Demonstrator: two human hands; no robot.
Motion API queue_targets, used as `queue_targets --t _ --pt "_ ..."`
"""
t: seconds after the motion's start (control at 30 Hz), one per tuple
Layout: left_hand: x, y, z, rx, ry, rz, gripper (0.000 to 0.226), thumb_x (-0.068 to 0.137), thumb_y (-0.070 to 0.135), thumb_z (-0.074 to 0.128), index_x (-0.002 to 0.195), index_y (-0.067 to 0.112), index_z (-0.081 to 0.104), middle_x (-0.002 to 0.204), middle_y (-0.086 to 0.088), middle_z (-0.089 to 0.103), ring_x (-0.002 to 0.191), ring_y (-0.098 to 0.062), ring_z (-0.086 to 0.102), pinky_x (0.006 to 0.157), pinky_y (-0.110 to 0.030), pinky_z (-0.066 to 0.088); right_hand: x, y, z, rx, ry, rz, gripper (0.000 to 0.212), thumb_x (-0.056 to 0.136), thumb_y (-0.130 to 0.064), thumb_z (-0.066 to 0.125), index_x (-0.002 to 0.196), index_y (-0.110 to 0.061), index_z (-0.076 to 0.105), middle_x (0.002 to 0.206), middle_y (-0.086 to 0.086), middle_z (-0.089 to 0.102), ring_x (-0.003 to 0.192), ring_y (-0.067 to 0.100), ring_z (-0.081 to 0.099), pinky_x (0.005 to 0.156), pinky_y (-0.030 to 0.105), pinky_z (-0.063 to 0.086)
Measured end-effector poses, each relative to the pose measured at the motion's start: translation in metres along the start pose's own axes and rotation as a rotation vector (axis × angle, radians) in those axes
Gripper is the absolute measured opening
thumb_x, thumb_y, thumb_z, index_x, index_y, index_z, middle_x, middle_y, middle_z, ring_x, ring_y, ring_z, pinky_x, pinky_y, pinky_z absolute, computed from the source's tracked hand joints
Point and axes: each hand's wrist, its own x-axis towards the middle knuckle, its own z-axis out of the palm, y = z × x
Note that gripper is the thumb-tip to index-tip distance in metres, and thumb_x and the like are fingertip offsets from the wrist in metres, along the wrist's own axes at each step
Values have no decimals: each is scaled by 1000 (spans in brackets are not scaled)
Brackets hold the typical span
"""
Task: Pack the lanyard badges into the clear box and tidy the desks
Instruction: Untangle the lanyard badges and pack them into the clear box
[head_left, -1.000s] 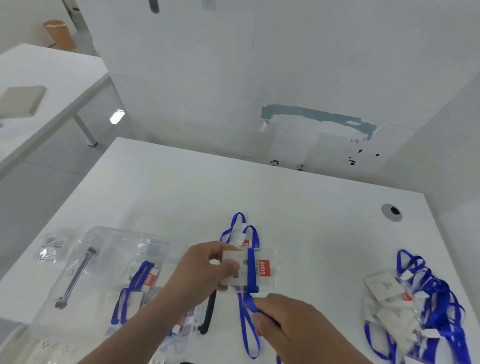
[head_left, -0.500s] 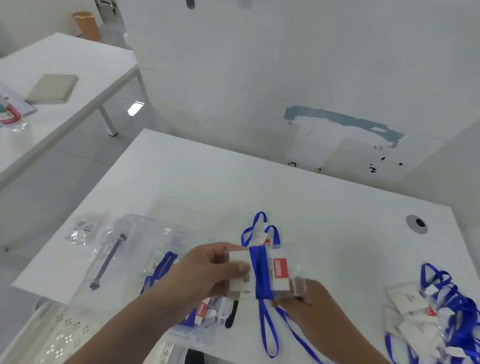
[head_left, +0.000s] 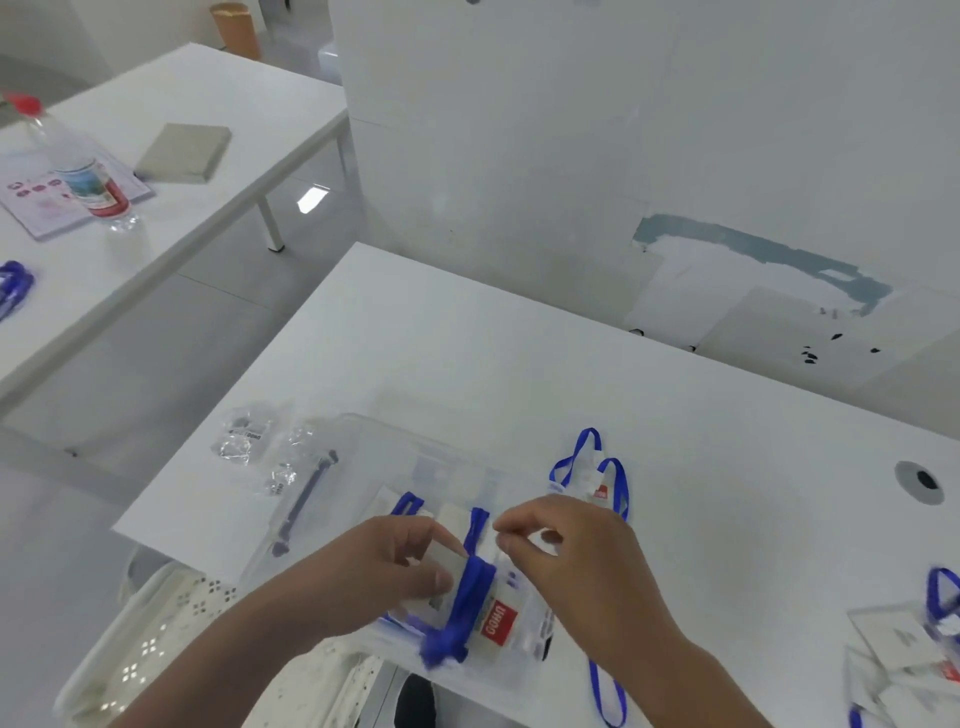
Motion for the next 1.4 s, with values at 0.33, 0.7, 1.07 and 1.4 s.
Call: queue_targets --t 0.33,0.7,1.07,1.4 --pt "-3 -33 -40 -284 46 -26 17 93 7 63 107 13 71 96 -13 73 80 -18 67 70 -31 53 37 -18 56 526 -289 304 24 95 -43 53 96 -31 74 89 -7 75 76 7 70 69 22 58" --pt "4 -18 -52 -416 29 -19 18 95 12 60 111 12 67 106 -14 74 93 -29 69 84 -41 53 48 -13 77 1389 -269 693 66 89 -65 38 87 -14 80 96 14 75 81 30 74 77 46 55" --pt "15 -10 -57 -441 106 36 18 92 10 63 107 13 70 103 -14 74 87 -25 71 78 -35 57 44 -8 88 955 -508 542 24 97 -22 54 88 -9 73 74 5 72 57 13 60 51 21 50" --pt "54 -36 -41 146 534 -16 20 94 22 59 105 36 50 105 10 63 83 -5 63 69 -21 54 33 -13 84 -384 -252 8 35 101 -47 39 129 -35 56 120 -14 59 108 4 51 91 19 42"
